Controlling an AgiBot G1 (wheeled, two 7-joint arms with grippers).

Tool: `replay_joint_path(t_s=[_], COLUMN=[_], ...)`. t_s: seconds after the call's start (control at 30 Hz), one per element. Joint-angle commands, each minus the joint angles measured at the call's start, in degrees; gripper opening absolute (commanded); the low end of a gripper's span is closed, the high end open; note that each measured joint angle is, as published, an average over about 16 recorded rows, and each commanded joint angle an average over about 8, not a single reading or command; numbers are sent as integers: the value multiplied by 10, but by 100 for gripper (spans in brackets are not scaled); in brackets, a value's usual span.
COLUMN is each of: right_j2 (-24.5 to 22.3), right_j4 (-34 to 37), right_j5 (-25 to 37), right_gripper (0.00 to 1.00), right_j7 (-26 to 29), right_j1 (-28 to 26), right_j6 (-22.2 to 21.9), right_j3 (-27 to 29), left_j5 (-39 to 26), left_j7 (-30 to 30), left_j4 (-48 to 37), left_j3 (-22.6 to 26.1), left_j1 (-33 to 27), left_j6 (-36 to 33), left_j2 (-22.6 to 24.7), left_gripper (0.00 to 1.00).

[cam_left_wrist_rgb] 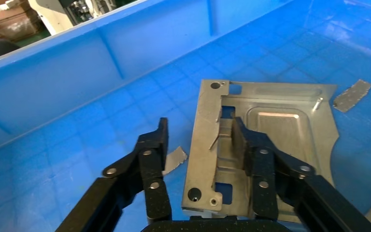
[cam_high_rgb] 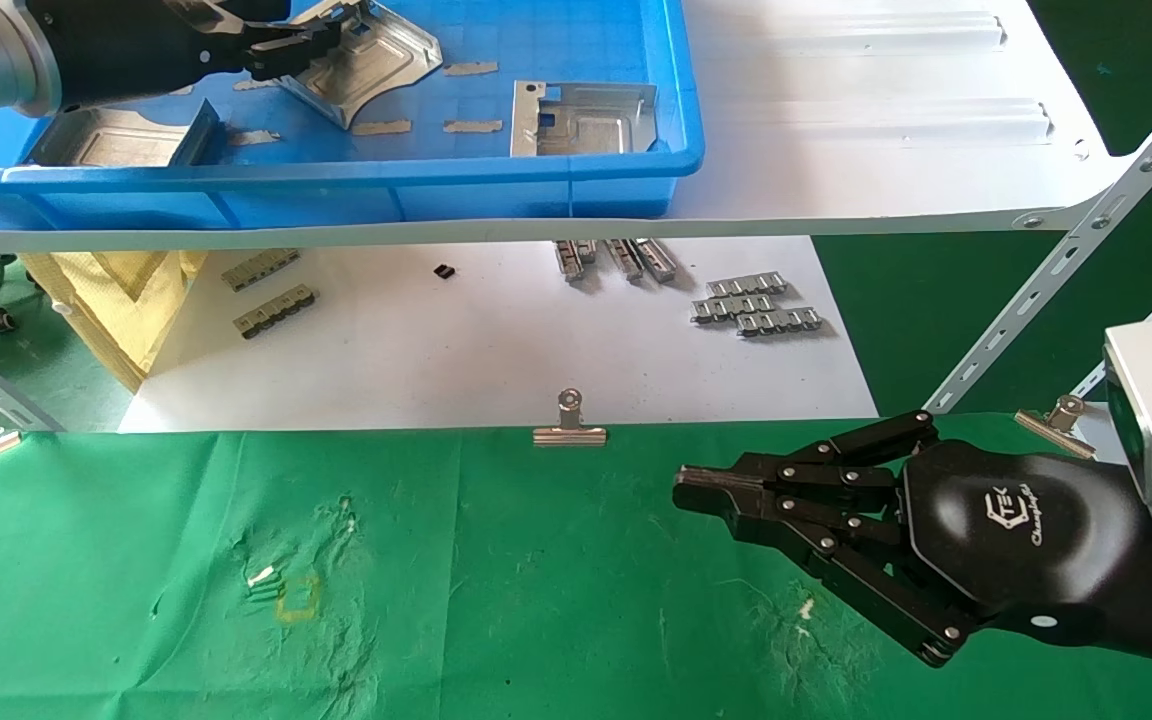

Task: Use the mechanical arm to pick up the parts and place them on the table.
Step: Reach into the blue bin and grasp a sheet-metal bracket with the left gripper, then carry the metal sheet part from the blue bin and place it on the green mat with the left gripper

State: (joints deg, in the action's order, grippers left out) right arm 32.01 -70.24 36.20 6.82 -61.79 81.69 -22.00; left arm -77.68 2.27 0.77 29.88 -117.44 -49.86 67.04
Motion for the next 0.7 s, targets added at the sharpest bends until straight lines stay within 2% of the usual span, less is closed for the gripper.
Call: replay_joint_path(t_s=[0.03,0.17,0.23,0.43,0.5,0.7], right_j2=[0,0,0,0,0,0], right_j4=[0,0,0,0,0,0], right_j5=[0,0,0,0,0,0], right_gripper=[0,0,6,79,98,100], right_j7=[0,0,0,0,0,0], right_j1=[0,0,0,0,0,0], right_j6=[0,0,0,0,0,0], right_j3=[0,0,0,0,0,0], left_j5=[0,2,2,7,13,35], left_j7=[1,-2,-4,-6,-4,21], left_j4=[-3,-7,-8,-6,-1,23], left_j3=[0,-1,-2,-5,-9,-23], left_j1=[-1,-1,-1,-5,-9,-21], left_j6=[4,7,8,6,-1,-69], left_j2=[1,1,1,-2,-3,-18], left_gripper=[0,0,0,0,0,0])
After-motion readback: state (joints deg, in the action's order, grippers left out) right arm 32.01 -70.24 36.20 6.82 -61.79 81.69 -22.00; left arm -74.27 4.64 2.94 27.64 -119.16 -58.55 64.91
